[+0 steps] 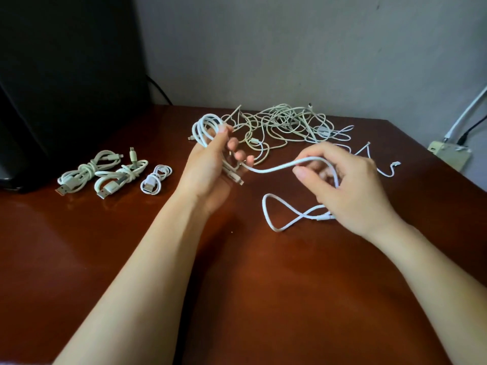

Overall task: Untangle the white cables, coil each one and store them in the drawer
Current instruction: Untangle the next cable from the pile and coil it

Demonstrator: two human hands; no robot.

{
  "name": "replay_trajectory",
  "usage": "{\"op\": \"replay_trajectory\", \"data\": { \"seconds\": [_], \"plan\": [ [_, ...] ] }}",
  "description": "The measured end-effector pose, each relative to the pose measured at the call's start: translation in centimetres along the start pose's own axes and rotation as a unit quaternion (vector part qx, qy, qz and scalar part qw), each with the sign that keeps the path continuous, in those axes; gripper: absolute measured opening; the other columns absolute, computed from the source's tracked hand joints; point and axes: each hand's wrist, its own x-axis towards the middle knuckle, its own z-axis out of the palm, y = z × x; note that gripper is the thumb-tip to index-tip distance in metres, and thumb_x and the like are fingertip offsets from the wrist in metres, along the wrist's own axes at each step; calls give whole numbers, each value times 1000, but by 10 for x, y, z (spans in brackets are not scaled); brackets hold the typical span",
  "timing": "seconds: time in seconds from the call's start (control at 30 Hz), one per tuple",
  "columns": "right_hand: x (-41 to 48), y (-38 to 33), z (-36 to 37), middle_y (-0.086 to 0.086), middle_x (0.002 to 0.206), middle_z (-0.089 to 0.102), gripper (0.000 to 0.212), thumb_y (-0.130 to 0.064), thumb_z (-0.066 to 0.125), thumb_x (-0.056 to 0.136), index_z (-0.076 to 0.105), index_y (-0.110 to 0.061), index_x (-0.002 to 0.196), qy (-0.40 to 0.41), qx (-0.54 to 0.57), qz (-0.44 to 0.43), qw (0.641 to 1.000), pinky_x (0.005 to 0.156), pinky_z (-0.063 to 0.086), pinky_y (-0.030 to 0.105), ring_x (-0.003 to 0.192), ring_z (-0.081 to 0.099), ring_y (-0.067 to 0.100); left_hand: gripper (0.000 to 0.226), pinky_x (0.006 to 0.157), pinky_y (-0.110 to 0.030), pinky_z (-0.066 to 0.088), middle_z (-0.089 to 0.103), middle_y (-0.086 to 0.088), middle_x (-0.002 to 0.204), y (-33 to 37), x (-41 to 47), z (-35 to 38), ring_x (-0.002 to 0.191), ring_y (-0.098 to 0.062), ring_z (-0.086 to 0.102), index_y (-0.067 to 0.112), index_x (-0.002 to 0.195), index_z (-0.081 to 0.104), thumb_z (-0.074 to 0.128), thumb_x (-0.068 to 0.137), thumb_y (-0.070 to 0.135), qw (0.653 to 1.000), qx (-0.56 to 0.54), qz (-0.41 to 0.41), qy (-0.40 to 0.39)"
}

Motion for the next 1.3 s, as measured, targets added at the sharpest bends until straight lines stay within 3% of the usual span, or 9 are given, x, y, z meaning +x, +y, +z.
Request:
{"op": "replay_trajectory", "data": {
  "seconds": [0.17,0.3,0.43,0.57,0.77,0.93,1.07,1.17,1.3],
  "plan": [
    [0,5,0,-9,64,57,12,-26,54,92,60,-34,85,12,30,9,999,54,37,15,52,53,6,14,49,-20,41,39,3,62,4,3,-3,50,-8,37,13,97,52,38,101,11,999,-29,-17,-6],
    [-1,-1,0,-31,78,54,18,-16,56,93,71,-6,91,79,-70,-111,988,70,35,4,71,54,-11,24,58,-22,40,43,1,67,3,0,-3,55,-9,39,11,99,57,35,96,3,998,-8,-37,-59],
    [-2,-3,1,-3,82,65,20,-11,57,92,72,2,89,117,-102,-182,971,74,46,16,78,61,10,15,60,-23,39,42,1,68,4,-3,-1,56,-9,38,12,93,56,41,91,11,993,-24,-62,-97],
    [-3,-3,0,-2,75,63,20,-13,57,91,71,1,86,107,-89,-178,974,67,44,15,69,55,8,13,54,-20,34,37,5,59,4,-4,-1,51,-8,33,16,80,50,49,82,29,991,-13,-68,-117],
    [-3,-4,0,-6,74,62,21,-15,57,91,72,-1,87,110,-84,-169,976,65,40,11,66,54,6,35,46,-19,28,29,6,52,2,-3,1,43,-6,25,18,72,38,32,101,37,989,29,-89,-114],
    [-5,-4,2,-19,83,62,16,-14,59,90,72,-3,92,111,-63,-158,979,71,38,3,75,55,-15,33,44,-19,18,22,4,59,-6,-8,7,45,-7,20,16,75,42,33,102,34,978,139,-91,-127],
    [-6,-9,3,-5,90,63,8,-21,61,91,65,-14,92,148,-39,-160,975,65,46,12,71,60,3,32,44,-17,20,27,4,60,-8,-14,14,48,-6,21,14,83,49,35,102,36,966,202,-64,-152],
    [-7,-14,2,-5,93,62,9,-22,63,91,64,-13,90,189,-48,-175,965,67,42,6,73,57,-10,31,45,-17,25,26,3,61,-6,-17,18,51,-7,23,12,86,51,35,102,34,967,191,-40,-164],
    [-7,-17,0,-9,93,61,6,-21,65,91,62,-16,92,212,-60,-205,954,70,42,5,79,55,-20,32,53,-24,53,27,4,62,-1,-19,21,50,-7,27,13,87,50,31,103,32,975,125,-39,-177]
  ]
}}
